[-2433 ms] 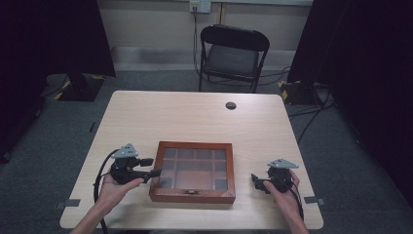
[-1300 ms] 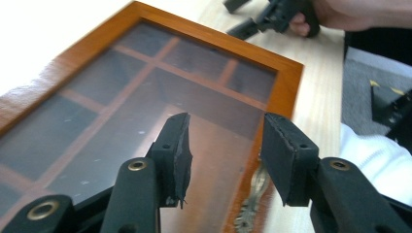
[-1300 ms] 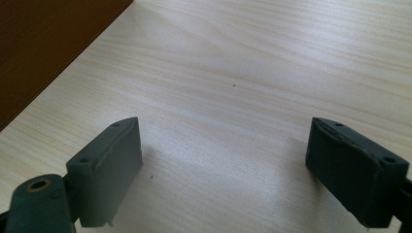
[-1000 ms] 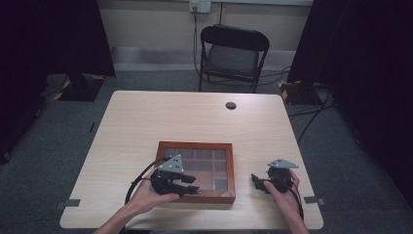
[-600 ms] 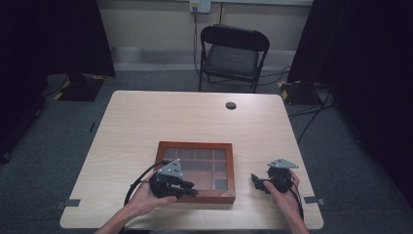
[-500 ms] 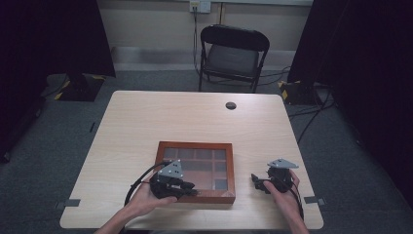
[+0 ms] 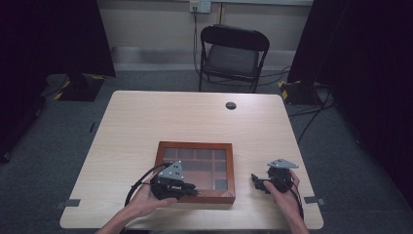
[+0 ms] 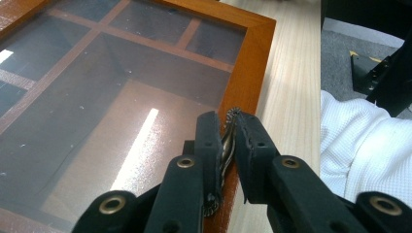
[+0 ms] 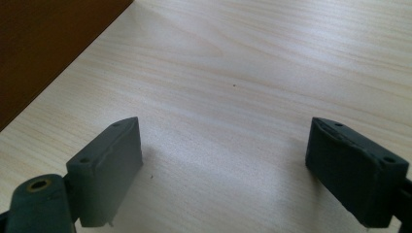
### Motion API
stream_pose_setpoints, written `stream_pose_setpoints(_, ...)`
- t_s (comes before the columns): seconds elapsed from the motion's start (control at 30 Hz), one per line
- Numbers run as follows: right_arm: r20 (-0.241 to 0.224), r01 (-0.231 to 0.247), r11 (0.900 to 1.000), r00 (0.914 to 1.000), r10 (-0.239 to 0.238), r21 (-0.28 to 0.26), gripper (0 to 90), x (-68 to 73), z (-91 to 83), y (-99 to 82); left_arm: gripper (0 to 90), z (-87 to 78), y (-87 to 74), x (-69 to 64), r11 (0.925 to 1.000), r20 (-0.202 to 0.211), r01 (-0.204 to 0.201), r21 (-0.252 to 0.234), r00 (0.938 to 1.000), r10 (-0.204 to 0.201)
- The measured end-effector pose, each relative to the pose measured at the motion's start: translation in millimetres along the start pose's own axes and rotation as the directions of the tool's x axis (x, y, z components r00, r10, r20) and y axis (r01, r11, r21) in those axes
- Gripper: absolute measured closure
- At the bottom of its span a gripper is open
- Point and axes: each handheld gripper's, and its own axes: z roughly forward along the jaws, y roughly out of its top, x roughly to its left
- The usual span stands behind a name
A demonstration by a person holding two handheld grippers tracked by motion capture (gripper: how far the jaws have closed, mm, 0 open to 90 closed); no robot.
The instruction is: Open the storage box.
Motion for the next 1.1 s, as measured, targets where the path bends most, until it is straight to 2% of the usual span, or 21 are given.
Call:
stream_pose_setpoints(0.13, -0.002, 0.002, 1.0000, 1.0000, -0.002, 0.000, 12.3, 0.0, 0.7, 0.6, 80.2, -0.1, -1.1, 0.9, 0.9997, 0.006, 0.024, -0.010, 0.9997, -0.024)
stream_pose_setpoints(0.6, -0.003, 0.004, 1.0000, 1.0000, -0.004, -0.002, 12.3, -0.1, 1.0, 0.7, 80.6, 0.7, -0.3, 5.3, 0.9982, 0.037, 0.058, -0.011, 0.9976, -0.058)
stream_pose_setpoints(1.1, -0.003, 0.004, 1.0000, 1.0000, -0.004, -0.002, 12.3, -0.1, 1.0, 0.7, 80.8, 0.2, 3.7, 5.8, 0.9986, 0.039, 0.053, 0.005, 0.9978, -0.054)
